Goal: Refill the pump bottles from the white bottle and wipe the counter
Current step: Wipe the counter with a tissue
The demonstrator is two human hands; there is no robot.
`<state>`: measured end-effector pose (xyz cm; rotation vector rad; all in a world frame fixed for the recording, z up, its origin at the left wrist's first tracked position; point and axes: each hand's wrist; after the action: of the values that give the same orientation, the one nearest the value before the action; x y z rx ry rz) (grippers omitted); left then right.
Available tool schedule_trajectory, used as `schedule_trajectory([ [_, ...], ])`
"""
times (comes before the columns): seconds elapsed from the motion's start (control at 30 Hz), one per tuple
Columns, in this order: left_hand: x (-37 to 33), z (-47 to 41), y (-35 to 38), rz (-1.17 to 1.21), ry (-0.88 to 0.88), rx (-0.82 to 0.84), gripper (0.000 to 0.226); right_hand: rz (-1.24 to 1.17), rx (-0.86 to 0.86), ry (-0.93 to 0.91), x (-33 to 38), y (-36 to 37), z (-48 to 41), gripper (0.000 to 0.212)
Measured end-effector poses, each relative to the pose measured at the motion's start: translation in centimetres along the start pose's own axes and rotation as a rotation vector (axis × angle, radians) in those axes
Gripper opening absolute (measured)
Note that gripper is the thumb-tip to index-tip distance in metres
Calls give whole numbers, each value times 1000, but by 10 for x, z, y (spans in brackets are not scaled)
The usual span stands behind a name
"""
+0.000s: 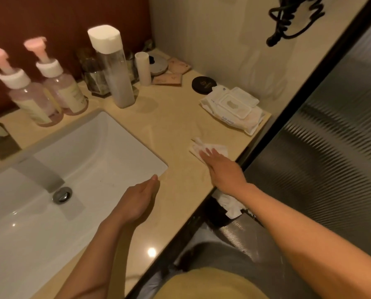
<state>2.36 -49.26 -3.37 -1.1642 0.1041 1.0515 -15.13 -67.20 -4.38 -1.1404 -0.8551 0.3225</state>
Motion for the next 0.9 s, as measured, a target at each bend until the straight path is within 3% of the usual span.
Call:
schedule_trajectory([
  [0.13,-2,0,-2,28,-42,26,63,-3,62,-140,47,16,-9,51],
  [0.3,-9,3,-4,53,-83,2,56,16,186,-358,59,35,20,69],
  [0.4,-10,6,-5,62,-106,7,49,65,264,-451,36,23,45,62],
  [0.5,-5,-1,-5,86,-140,42,67,-9,433,-490,13,-5,48,61],
  [0.63,-7,-16,-2,176,-185,1,78,119,535,-571,-13,-26,3,61],
  [0.73,-16,-25,-1,316,-215,-82,80,186,496,-571,-24,-34,-50,59],
  [0.9,-36,-37,-2,353,-213,-205,67,152,459,-419,-7,-40,-129,61],
])
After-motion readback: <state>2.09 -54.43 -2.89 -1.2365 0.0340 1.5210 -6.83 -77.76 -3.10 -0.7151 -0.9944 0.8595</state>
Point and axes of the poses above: each hand's wrist, its own z-axis away from the middle knuckle, its own y-axis out of the palm, x = y × z, and after that the axes turned 11 degrees about -z, right-handed
